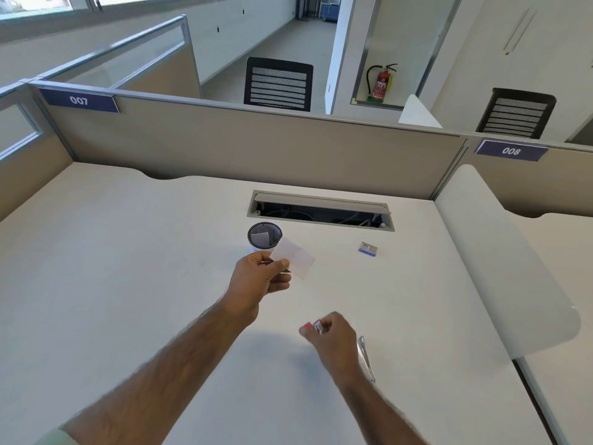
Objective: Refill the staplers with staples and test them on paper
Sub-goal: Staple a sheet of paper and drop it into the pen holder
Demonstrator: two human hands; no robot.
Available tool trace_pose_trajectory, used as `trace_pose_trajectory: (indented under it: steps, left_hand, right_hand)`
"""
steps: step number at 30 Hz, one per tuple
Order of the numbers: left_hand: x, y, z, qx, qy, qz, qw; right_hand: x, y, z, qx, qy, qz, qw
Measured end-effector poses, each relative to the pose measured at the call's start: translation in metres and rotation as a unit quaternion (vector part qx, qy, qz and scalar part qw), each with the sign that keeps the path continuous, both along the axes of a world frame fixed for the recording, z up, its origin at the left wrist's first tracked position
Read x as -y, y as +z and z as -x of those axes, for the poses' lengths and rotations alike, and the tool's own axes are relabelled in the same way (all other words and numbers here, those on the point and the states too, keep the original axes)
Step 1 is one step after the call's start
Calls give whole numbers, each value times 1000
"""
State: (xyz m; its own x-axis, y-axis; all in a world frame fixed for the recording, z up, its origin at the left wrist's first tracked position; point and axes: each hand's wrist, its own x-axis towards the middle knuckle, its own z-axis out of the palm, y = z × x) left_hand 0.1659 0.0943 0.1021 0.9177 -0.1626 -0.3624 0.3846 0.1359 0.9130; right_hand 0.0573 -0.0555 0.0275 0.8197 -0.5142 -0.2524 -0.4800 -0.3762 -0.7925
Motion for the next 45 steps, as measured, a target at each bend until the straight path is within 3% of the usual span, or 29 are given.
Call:
trace_pose_trajectory:
  steps: [11, 21, 25, 27, 30, 35, 45]
  left_hand:
    - [12, 12, 5, -33, 29, 96, 994]
    - [14, 71, -2, 7, 40, 183, 982]
    - [19, 99, -7, 23, 38, 225, 973]
    - [23, 113, -8, 39, 24, 242, 969]
    - [31, 130, -7, 56, 7, 244, 968]
    - [39, 153, -3, 81, -17, 252, 964]
    - [43, 177, 1, 121, -51, 208, 969]
  right_hand:
    - [-19, -51, 18, -60, 105, 186, 975]
    - [-4, -47, 21, -85, 140, 203, 965]
    - [-2, 29, -17, 109, 1, 10, 994]
    - [-2, 95, -40, 188, -31, -105, 976]
    - [2, 178, -62, 293, 5, -242, 925]
    - [11, 245, -69, 320, 54, -279, 904]
    - [20, 268, -69, 329, 43, -294, 896]
